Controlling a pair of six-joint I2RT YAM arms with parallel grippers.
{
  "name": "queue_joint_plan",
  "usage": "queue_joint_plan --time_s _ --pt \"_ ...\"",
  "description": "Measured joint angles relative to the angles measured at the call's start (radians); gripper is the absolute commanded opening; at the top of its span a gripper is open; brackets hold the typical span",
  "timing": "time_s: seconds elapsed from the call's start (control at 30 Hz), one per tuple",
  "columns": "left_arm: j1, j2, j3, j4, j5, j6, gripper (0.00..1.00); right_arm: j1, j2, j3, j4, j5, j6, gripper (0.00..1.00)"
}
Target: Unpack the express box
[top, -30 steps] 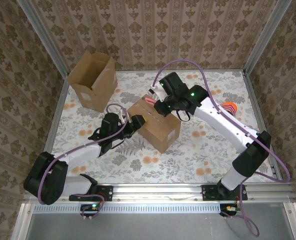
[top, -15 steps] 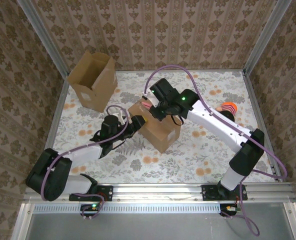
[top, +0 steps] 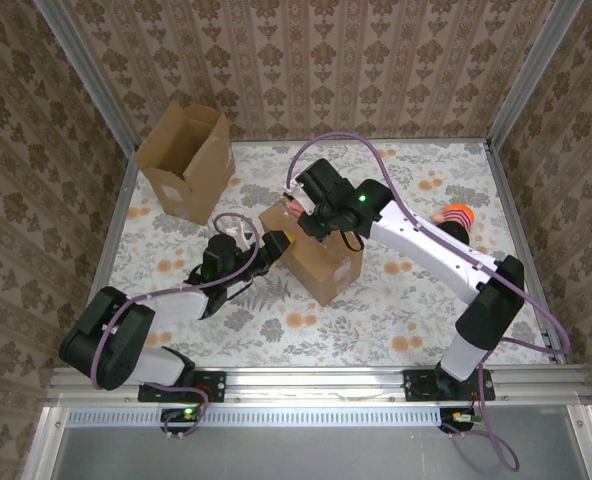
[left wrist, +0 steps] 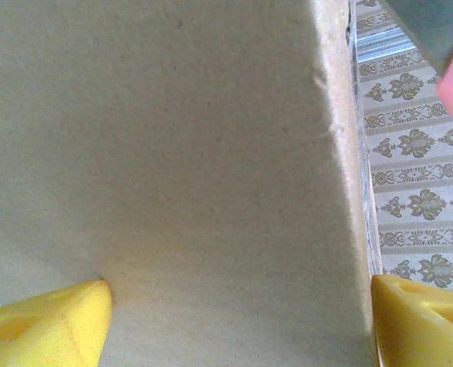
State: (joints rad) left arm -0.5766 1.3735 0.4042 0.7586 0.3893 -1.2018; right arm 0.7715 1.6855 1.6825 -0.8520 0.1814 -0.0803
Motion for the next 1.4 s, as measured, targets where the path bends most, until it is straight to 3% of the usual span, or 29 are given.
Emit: queue_joint_plan --time_s 0.53,1.4 --pt "0.0 -0.062 0.024 -0.142 -0.012 -0.002 0.85 0.003 0.018 0.007 0.014 0.01 0.001 0.0" --pt "0.0 -0.049 0.061 -0.192 -0.011 0.009 0.85 0.004 0.018 0.01 0.093 0.041 0.004 0.0"
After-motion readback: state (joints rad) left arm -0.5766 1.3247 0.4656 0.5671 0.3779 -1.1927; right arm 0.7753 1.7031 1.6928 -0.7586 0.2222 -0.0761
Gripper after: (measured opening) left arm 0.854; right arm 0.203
